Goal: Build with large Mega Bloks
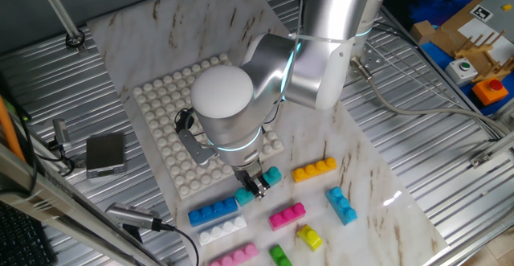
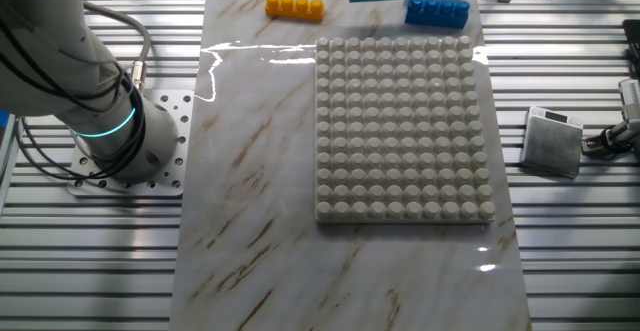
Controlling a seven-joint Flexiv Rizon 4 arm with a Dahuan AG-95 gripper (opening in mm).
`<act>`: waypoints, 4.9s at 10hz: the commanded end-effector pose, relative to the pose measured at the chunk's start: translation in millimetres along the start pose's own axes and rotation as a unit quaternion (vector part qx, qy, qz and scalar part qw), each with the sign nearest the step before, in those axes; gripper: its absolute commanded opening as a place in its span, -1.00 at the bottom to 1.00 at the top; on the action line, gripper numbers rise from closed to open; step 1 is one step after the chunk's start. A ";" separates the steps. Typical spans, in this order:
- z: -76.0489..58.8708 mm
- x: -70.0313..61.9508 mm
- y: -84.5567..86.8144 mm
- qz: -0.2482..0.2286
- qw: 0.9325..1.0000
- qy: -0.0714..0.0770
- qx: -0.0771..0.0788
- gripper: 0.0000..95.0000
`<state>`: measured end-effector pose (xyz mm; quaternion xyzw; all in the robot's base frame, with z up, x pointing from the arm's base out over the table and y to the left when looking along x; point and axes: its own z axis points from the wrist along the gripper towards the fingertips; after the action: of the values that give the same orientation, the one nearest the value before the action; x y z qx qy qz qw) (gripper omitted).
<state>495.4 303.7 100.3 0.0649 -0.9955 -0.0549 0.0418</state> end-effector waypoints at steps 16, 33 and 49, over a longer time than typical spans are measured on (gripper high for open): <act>-1.5 1.9 -2.8 0.020 1.000 -0.001 0.006 -1.00; -39.4 -3.1 -169.2 -0.007 1.000 -0.017 0.017 -1.00; -43.4 -9.0 -203.1 0.048 0.997 -0.050 0.045 -1.00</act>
<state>532.7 96.9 118.9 0.0057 -0.9998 -0.0140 -0.0127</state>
